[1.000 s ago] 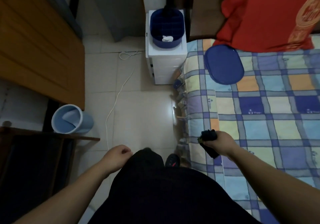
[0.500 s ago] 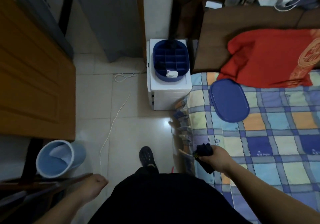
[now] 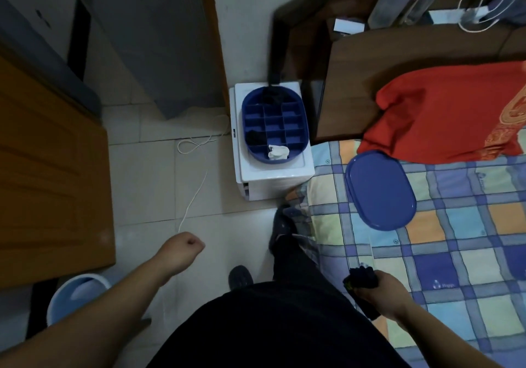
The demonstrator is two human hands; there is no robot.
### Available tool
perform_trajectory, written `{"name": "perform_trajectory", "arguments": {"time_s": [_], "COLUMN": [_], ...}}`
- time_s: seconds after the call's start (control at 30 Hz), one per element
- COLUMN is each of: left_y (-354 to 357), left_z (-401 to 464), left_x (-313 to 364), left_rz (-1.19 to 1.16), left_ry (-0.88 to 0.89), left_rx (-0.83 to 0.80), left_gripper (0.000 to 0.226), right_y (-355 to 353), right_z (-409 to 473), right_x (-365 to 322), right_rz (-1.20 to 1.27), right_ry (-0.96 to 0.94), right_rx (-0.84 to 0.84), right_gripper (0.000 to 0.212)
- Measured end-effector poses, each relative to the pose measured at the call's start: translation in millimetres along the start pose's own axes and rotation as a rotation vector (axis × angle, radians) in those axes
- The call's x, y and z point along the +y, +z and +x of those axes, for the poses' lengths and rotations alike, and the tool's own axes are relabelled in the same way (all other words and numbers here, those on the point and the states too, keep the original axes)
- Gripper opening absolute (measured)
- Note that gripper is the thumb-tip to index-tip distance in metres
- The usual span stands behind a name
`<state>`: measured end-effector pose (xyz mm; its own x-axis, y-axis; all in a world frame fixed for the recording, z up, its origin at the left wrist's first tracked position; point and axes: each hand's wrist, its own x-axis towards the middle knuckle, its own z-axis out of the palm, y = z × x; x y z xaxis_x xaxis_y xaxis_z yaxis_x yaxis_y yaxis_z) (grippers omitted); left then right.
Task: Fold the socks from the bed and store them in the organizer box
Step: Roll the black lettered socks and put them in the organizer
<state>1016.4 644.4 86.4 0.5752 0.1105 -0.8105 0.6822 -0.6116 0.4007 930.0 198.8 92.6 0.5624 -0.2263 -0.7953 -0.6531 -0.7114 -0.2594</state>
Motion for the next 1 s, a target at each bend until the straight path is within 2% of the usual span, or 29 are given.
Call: {"name": "perform_trajectory", "arguments": {"time_s": [0.07,0.17,0.27,0.47,0.53,0.6,0.77,0.9,1.0], "left_y": [16,36,44,22,13,7,11,28,38], "left_z": [7,11,20,94,131,175,281,331,348], "left_x": [16,33,51,127,158,188,226,224,224], "left_rz": [0.065,0.249,0.360,0.209,0.169,0.130,-0.035,-0.186,-0.149], "left_ry": [-0.013,-0.041,-0.079,-0.129,-0.093,-0.060,-0.096,-0.097,0.095], "left_rx": [-0.054,-0.193,-0.281,-0.154,-0.100,-0.042,0.085,0.239,0.311], "left_gripper": [0.017,0.016,0.023,0.018,0.023,0.029,0.053,0.059,0.049], "right_y": [-15,-48,-87,-148,-154,-156,-143,-127,-121], "right_z": [23,64,113,198,222,249,319,366,387], "right_x": [-8,-27,-58,-149,-179,-204,-252,-270,-280], "right_rz": [0.001,-0.064,-0.111,-0.213,-0.167,-0.111,-0.050,-0.270,-0.484], "right_ry": [0.015,-0.003,-0.068,-0.239,-0.243,-0.245,-0.383,-0.562,-0.723], "right_rx": [-0.025,-0.086,-0.115,-0.105,-0.093,-0.060,0.028,0.085,0.147], "right_gripper": [0.023,0.034,0.035,0.042,0.037,0.022,0.047,0.047,0.041]}}
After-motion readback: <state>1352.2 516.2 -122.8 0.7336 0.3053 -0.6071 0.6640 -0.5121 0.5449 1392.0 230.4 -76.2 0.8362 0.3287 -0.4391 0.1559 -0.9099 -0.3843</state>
